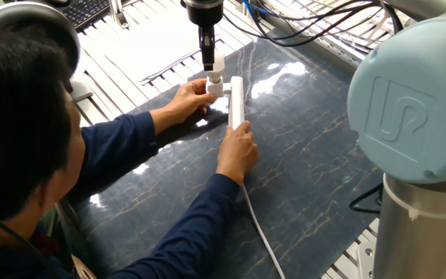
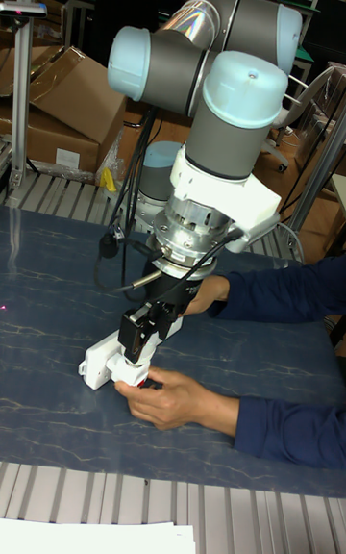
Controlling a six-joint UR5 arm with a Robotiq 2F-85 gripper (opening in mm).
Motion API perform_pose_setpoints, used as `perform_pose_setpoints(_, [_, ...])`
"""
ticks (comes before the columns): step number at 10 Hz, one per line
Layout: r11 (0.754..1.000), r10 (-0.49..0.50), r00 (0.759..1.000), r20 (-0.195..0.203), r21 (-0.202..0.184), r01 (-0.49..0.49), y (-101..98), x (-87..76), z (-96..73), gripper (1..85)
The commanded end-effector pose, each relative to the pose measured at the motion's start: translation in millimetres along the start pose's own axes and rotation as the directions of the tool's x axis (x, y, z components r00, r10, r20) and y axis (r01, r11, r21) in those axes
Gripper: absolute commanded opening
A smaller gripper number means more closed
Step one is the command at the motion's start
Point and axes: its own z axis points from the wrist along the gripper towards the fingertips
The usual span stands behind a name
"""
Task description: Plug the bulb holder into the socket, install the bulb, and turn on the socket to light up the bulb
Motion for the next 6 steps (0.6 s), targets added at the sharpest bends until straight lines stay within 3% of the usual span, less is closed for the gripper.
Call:
perform_pose_setpoints(1, [0.999, -0.041, 0.999, 0.031, -0.005, 0.041, 5.7, -3.6, 0.6, 60.0])
perform_pose_setpoints(6, [0.983, -0.184, 0.982, 0.045, -0.005, 0.185, 16.5, -0.4, 2.8, 60.3])
